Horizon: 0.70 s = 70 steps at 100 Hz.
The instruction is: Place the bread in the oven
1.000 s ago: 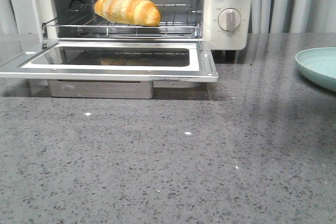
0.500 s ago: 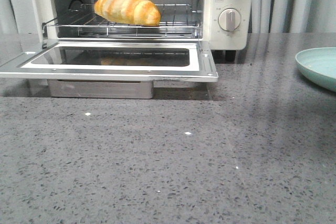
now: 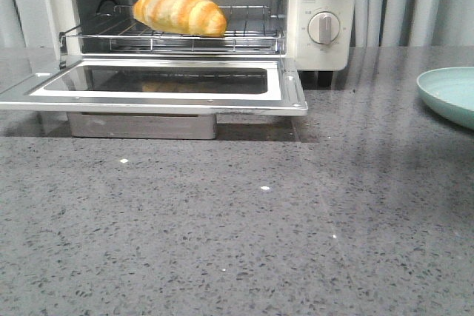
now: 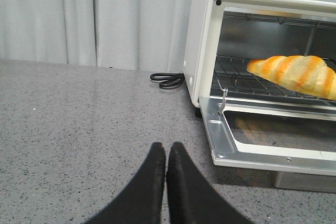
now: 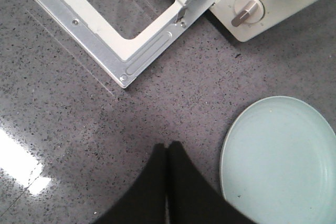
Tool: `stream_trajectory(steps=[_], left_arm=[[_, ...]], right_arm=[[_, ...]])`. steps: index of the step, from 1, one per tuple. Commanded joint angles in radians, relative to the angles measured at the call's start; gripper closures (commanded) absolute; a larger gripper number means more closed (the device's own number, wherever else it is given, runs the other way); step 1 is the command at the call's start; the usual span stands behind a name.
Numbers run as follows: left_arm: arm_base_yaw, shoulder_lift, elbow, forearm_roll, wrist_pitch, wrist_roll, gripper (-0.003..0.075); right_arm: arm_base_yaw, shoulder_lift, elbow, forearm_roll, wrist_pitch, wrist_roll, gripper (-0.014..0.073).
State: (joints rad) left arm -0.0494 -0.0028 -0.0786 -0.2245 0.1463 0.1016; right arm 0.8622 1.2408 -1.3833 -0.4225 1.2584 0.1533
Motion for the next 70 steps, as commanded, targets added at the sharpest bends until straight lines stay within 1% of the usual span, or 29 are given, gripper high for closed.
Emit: stream_trajectory(steps=[1,16,22,31,39,51,70], left_arm=[[0.002,-0.016,-0.028,-0.01,-0.081,-0.003,0.0741],[0.002,-0.016,-0.028,-0.01,-0.081,-0.003,0.0742],[0.002,-0.016,-0.028,-0.01,-0.081,-0.003,0.0742],[0.002,-0.016,-0.028,-0.01,-0.081,-0.003,0.0742],[0.002,-0.016,-0.028,-0.01,-0.081,-0.003,0.0741],[0.002,-0.016,-0.028,-0.01,-0.081,-0.003,0.0741],[0.002,-0.016,-0.028,-0.01,-0.081,-0.003,0.0741]], right_arm=[[-0.009,-0.027,-0.021,-0.039,0.04,0.001,0.0669],[-0.009,-0.027,-0.021,-0.047,0.04,0.001,0.0669],[-0.009,-0.027,-0.021,-0.038,0.02,0.001,0.0669],[-0.009,-0.04,-0.017,-0.028,-0.092,-0.001,0.0669],[-0.032,-0.067,0.009,-0.026,-0.21,-0.001,0.0669],[-0.083,-0.136,0.105,-0.014,-0.369,-0.001,0.0669],[-0.126,-0.261,0.37,0.027,-0.556,-0.001,0.0669]])
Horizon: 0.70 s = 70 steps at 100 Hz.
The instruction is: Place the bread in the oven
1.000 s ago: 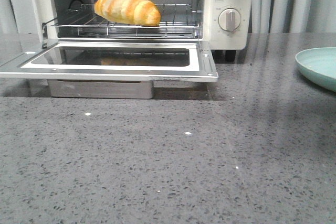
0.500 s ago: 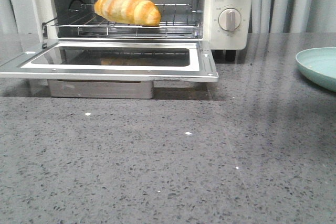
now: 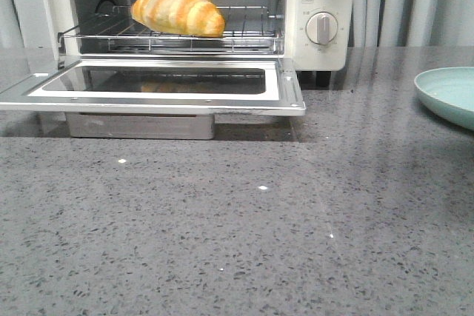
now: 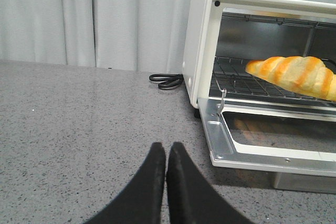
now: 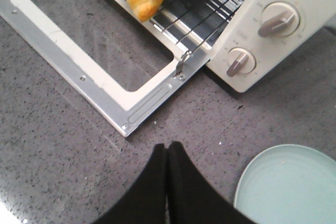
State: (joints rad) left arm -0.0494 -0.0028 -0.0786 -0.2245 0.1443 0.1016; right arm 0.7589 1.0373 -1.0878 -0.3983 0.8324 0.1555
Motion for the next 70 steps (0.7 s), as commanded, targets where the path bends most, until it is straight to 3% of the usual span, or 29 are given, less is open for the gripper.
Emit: stream_trajectory(steps=[1,23,70], left_arm=[[0.002,-0.016,-0.028,-0.01,-0.079,-0.003,0.0741],[0.002,-0.016,-0.028,-0.01,-0.079,-0.003,0.0741],[0.002,-0.016,-0.028,-0.01,-0.079,-0.003,0.0741]], right_arm=[[-0.027,-0.065,0.084,0.006,-0.136,-0.003,0.0669],[-0.149,-0.148,0.321,0.118,-0.341,-0.005,0.0669],[-0.386,-0.409,0.668,0.234,-0.619,-0.005,0.0669]])
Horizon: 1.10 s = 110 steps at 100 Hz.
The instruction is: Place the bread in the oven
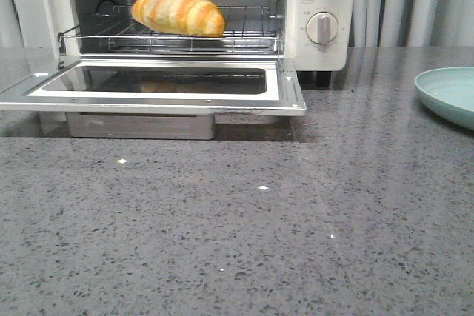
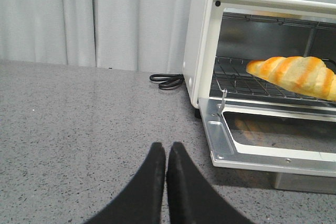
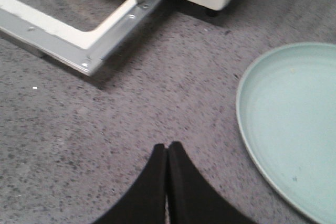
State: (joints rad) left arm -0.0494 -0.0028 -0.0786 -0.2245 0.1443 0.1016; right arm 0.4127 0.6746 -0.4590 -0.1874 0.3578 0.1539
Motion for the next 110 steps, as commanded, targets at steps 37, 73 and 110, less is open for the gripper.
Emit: stream_trajectory(steps=[37,73,110], left_arm=[[0.002,-0.016,-0.028,-0.01,-0.079,-0.003,0.0742],[0.002,-0.016,-0.028,-0.01,-0.079,-0.003,0.0742],[0.002,-0.016,-0.028,-0.01,-0.079,-0.003,0.0741]], right_arm=[[-0.2,-0.308,0.332,0.109,-0.456,-0.004,0.0669],[-0.339,-0.467,0.375,0.109,-0.406,-0.004,0.0669],[-0.443,-0.649,0.444,0.109,-0.33,-0.004,0.0669]])
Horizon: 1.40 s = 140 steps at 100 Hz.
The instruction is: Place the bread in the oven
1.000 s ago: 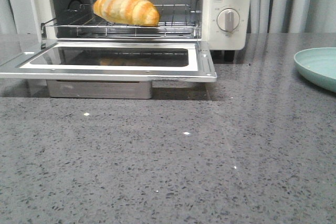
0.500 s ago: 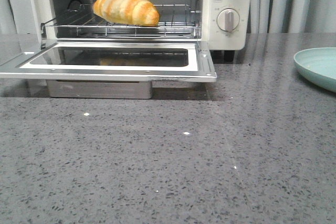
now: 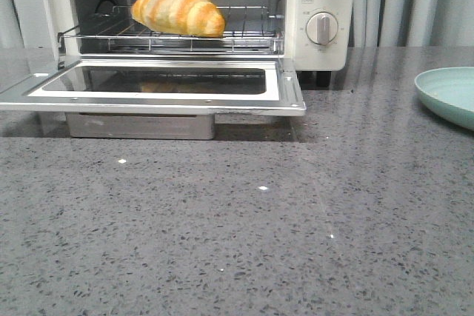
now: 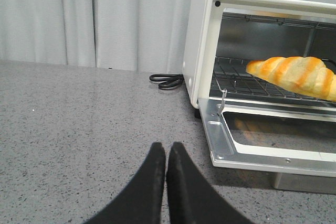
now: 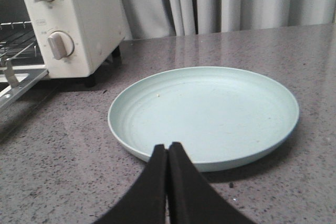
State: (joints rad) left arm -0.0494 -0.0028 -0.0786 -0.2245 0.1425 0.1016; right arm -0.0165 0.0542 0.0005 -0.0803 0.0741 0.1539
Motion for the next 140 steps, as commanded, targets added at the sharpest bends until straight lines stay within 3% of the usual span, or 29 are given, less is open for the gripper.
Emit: stream_trajectory(steps=[1,81,140], left_arm=[[0.002,-0.016,-0.028,-0.01,-0.077,-0.003,0.0741],[0.002,-0.016,-0.028,-0.01,-0.077,-0.003,0.0742],[0.002,-0.016,-0.028,-0.01,-0.077,-0.003,0.0742]], right_arm=[[-0.014,-0.036,-0.013,0.002,-0.043,-0.004,0.0669],[-0.016,-0.082,0.035,0.002,0.186,-0.062,0.0669],[-0.067,-0.082,0.035,0.002,0.243,-0.097,0.0669]])
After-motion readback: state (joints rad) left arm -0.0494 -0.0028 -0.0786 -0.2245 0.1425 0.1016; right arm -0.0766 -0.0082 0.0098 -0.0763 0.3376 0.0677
